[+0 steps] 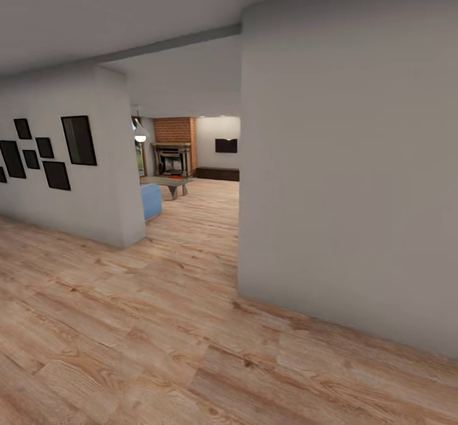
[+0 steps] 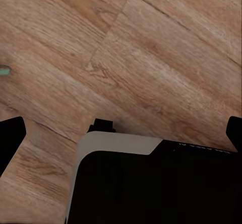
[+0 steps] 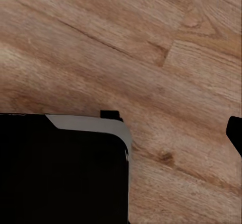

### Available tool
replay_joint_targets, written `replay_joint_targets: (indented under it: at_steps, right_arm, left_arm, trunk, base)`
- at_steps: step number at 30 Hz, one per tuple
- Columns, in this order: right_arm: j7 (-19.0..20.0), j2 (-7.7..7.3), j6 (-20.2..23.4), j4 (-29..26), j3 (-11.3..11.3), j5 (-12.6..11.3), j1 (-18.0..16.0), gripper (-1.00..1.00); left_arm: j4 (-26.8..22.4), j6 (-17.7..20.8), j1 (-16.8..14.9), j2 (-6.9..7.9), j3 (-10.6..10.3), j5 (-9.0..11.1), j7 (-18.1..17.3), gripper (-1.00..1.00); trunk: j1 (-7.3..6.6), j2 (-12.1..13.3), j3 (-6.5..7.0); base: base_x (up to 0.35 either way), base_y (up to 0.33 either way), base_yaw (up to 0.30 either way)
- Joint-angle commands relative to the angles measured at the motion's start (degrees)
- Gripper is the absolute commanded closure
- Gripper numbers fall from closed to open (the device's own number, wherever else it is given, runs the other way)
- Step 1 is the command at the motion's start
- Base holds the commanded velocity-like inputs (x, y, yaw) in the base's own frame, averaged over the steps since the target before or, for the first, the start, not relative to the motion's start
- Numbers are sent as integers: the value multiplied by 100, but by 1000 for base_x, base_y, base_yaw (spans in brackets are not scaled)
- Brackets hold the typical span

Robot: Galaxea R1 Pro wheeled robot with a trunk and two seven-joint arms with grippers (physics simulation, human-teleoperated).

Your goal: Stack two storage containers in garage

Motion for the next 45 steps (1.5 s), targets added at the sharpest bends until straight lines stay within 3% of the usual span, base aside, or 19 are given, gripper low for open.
replay_joint_targets:
  at_steps: [1,19,36,45]
  right_arm:
    - [-30,2,-26,18,47,-4,-8,-100]
    - [-30,-5,-23,15,51,0,-8,-100]
    - [-28,-6,-31,18,42,-1,-9,-100]
    - [-18,-40,-32,15,60,0,-9,-100]
  left_arm:
    - [6,-18,-5,0,-49,52,0,-100]
    - [9,17,-4,0,-49,52,0,-100]
    - [7,42,-5,0,-49,52,0,-100]
    - [6,44,-3,0,-49,52,0,-100]
  trunk:
    - [2,-8,-6]
    - [2,-8,43]
    - [2,-8,5]
    - [2,-8,0]
  base:
    - [0,0,248]
    - [247,0,255]
    - [322,0,266]
    - [322,0,41]
